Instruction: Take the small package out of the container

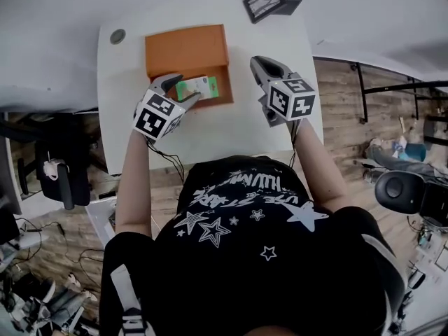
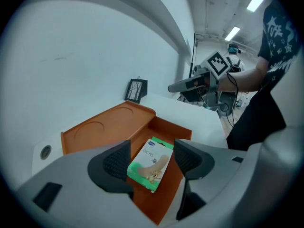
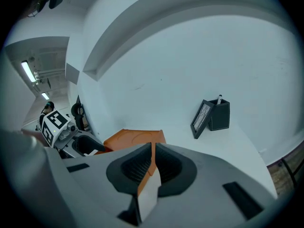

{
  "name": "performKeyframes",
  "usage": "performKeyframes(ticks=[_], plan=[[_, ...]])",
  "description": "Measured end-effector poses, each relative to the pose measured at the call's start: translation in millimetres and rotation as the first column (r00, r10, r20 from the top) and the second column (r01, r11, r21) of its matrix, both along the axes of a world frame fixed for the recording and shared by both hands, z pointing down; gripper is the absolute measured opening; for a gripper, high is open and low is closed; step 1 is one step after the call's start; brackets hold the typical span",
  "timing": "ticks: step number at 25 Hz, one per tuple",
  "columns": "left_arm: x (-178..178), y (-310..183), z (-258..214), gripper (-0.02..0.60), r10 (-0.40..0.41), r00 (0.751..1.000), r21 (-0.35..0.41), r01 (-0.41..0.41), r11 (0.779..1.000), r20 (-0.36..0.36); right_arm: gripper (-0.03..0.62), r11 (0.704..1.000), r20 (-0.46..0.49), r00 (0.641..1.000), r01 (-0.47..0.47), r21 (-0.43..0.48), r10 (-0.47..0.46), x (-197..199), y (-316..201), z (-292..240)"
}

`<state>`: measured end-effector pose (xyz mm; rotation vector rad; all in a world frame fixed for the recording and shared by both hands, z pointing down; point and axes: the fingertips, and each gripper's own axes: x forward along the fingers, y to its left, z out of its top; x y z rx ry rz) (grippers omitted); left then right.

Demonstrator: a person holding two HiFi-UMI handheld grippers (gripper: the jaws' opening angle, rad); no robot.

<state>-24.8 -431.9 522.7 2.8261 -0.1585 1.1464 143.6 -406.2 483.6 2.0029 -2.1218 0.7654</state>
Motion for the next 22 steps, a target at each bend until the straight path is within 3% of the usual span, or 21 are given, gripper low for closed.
performKeyframes(ticks=[2, 7, 11, 22], plan=[[2.9, -0.6, 10.8, 0.330, 0.061, 0.997, 0.018, -0.062, 0.998, 0.051, 0.055, 1.000, -0.002, 1.000, -0.011, -0.006, 0.011, 3.0, -2.1, 1.3], [6.3, 1.1, 37.7, 0.350, 0.183, 0.966, 0.053, -0.196, 0.979, 0.184, 0.055, 0.999, 0.003, 0.999, -0.041, -0.016, 0.041, 8.7, -4.0, 6.0], [11.1, 2.7, 49.3, 0.361, 0.224, 0.952, 0.005, -0.230, 0.973, 0.208, 0.055, 0.998, 0.003, 0.998, -0.058, -0.028, 0.058, 12.2, -6.2, 11.0], [17.5, 1.0, 75.6, 0.385, 0.281, 0.899, -0.010, -0.294, 0.956, 0.336, 0.055, 0.996, 0.009, 0.996, -0.085, -0.042, 0.086, 16.3, -9.5, 17.9]])
